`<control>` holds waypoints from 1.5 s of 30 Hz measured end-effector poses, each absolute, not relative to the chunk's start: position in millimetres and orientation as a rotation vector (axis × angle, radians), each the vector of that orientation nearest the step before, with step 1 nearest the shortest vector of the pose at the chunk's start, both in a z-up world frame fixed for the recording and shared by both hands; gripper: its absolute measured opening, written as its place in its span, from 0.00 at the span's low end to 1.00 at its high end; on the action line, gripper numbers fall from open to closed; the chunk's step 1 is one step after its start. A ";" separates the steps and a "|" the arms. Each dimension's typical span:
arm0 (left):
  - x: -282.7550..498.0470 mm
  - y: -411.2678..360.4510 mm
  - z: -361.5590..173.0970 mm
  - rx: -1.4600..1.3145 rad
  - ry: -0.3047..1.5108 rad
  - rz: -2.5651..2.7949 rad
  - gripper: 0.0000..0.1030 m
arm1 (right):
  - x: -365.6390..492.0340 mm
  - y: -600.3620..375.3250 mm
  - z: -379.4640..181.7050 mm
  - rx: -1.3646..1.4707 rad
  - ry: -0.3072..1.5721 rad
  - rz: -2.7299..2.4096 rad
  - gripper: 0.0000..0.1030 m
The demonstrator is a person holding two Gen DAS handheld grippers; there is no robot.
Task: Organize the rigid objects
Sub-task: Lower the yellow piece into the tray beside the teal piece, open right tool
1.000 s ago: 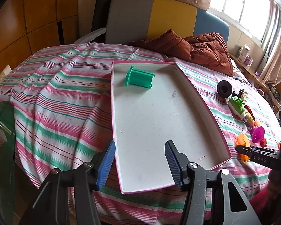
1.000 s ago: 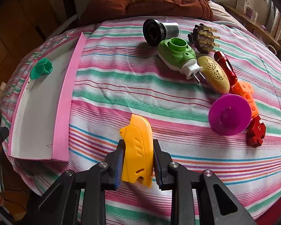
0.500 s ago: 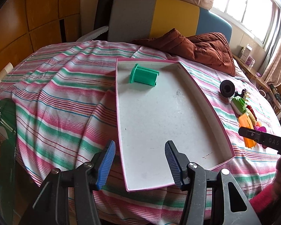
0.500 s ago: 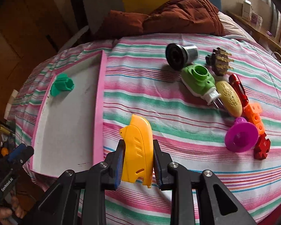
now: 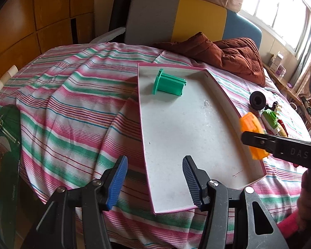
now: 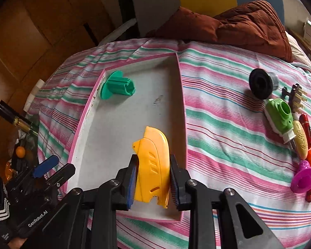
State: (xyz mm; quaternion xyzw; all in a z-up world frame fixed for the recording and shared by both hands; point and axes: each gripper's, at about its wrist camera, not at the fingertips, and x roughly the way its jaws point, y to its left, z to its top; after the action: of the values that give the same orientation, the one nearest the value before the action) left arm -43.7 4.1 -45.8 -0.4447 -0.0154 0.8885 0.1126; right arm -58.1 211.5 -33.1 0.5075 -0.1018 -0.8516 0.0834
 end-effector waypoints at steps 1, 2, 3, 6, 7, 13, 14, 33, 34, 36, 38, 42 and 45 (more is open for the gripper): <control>-44.1 2.8 -46.2 -1.308 -0.050 2.608 0.55 | -62.4 207.2 -35.2 1.518 -0.302 -2.526 0.26; -45.0 1.4 -46.5 -1.312 -0.054 2.609 0.55 | -66.9 202.9 -36.9 1.520 -0.300 -2.512 0.26; -45.5 -0.3 -47.1 -1.316 -0.058 2.611 0.55 | -71.9 198.4 -38.8 1.524 -0.299 -2.498 0.26; -47.0 -5.0 -48.7 -1.326 -0.072 2.617 0.55 | -88.8 186.0 -42.6 1.532 -0.328 -2.455 0.26; -47.4 -6.3 -49.1 -1.328 -0.075 2.618 0.55 | -94.7 182.3 -43.5 1.535 -0.337 -2.442 0.26; -50.4 -14.7 -52.0 -1.343 -0.096 2.631 0.55 | -132.0 151.8 -48.9 1.559 -0.330 -2.394 0.26; -50.7 -16.3 -52.4 -1.346 -0.096 2.634 0.55 | -137.3 145.8 -49.6 1.559 -0.318 -2.391 0.26; -48.6 -34.9 -55.8 -1.377 -0.120 2.672 0.55 | -167.8 111.7 -59.4 1.549 -0.329 -2.352 0.27; -48.3 -34.2 -55.1 -1.374 -0.118 2.672 0.55 | -165.6 114.6 -57.7 1.544 -0.333 -2.358 0.27; -47.9 -32.4 -53.6 -1.369 -0.111 2.671 0.55 | -160.7 119.8 -53.2 1.530 -0.345 -2.372 0.28; -47.1 -30.9 -52.0 -1.363 -0.106 2.670 0.55 | -154.7 126.3 -48.3 1.510 -0.352 -2.394 0.28; -45.1 -27.7 -48.7 -1.350 -0.095 2.671 0.55 | -139.1 142.2 -38.2 1.469 -0.306 -2.459 0.28; -43.9 -23.6 -47.3 -1.348 -0.088 2.667 0.55 | -127.5 155.2 -30.6 1.440 -0.280 -2.523 0.28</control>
State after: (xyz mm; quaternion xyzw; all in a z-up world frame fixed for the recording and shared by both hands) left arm -43.9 -23.6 -47.3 -0.4497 -0.0292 0.8895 0.0757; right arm -127.5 155.2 -30.6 0.4904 -0.0955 -0.8590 0.1114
